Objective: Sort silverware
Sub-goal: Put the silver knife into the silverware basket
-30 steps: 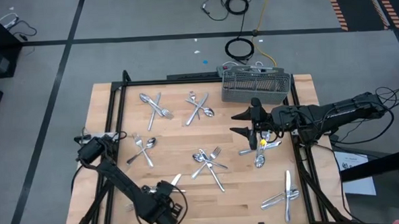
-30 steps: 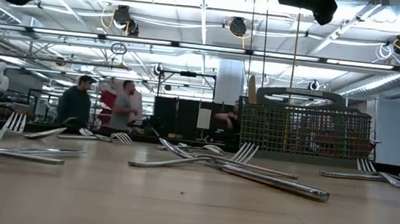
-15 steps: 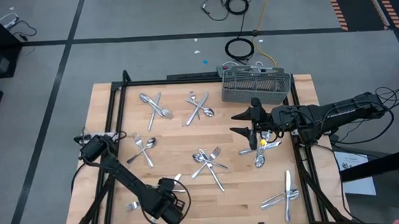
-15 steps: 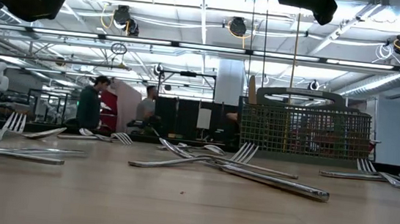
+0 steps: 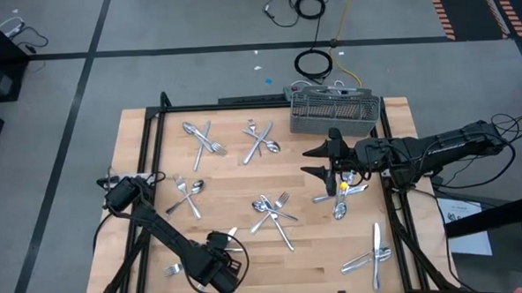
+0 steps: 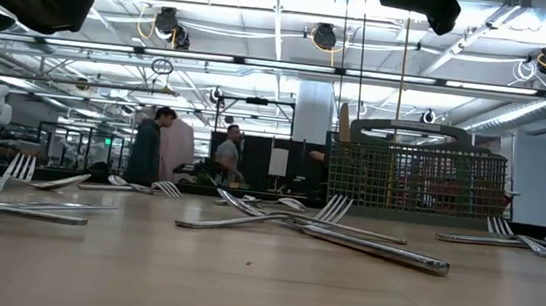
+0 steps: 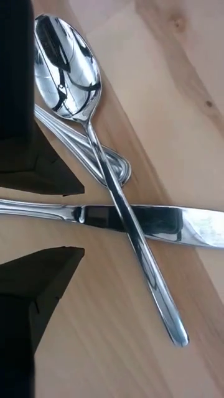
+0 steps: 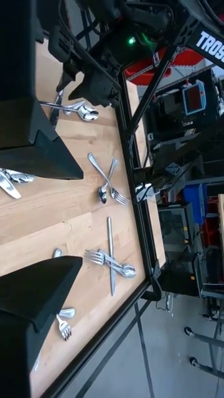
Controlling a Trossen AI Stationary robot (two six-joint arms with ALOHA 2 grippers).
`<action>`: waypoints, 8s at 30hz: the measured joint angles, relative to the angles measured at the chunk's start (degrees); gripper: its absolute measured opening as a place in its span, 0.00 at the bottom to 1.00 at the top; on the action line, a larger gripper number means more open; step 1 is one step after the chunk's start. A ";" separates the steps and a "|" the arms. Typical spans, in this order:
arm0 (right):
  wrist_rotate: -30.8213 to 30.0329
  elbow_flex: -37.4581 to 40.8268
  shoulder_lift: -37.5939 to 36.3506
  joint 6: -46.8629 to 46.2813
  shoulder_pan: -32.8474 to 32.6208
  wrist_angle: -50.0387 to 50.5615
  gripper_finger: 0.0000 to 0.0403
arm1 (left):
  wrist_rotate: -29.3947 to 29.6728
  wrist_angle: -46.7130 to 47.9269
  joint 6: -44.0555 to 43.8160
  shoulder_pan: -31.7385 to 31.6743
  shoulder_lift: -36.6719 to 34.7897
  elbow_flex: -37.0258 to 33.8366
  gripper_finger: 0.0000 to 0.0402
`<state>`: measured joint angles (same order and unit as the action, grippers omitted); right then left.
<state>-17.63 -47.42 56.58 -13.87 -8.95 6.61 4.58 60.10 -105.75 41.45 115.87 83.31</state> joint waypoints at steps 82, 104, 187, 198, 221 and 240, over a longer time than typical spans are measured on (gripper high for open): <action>-0.02 0.00 0.00 -1.50 -0.02 -1.66 0.50 | -2.43 -4.44 7.08 -0.94 -2.53 -4.31 0.34; -0.02 0.00 0.00 -1.48 -0.02 -1.66 0.50 | -3.50 -9.03 7.12 -0.44 -1.86 -7.10 0.26; -3.54 0.02 -17.85 -4.08 -0.02 10.37 0.50 | 22.16 -35.97 74.42 -39.13 -27.65 -8.76 0.16; -6.66 0.02 -19.74 -4.59 0.00 16.48 0.50 | 9.04 -56.19 82.67 -55.04 -26.99 -8.73 0.16; -9.51 0.02 -19.82 -9.21 1.20 20.48 0.50 | -6.81 -62.73 90.08 -66.72 1.15 18.54 0.16; -9.52 0.02 -19.80 -11.51 1.22 23.22 0.50 | -8.36 -59.09 90.07 -66.79 0.22 19.12 0.16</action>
<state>-27.15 -47.40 36.77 -25.39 -7.73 29.83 -3.78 1.01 -15.68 -25.34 116.09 102.43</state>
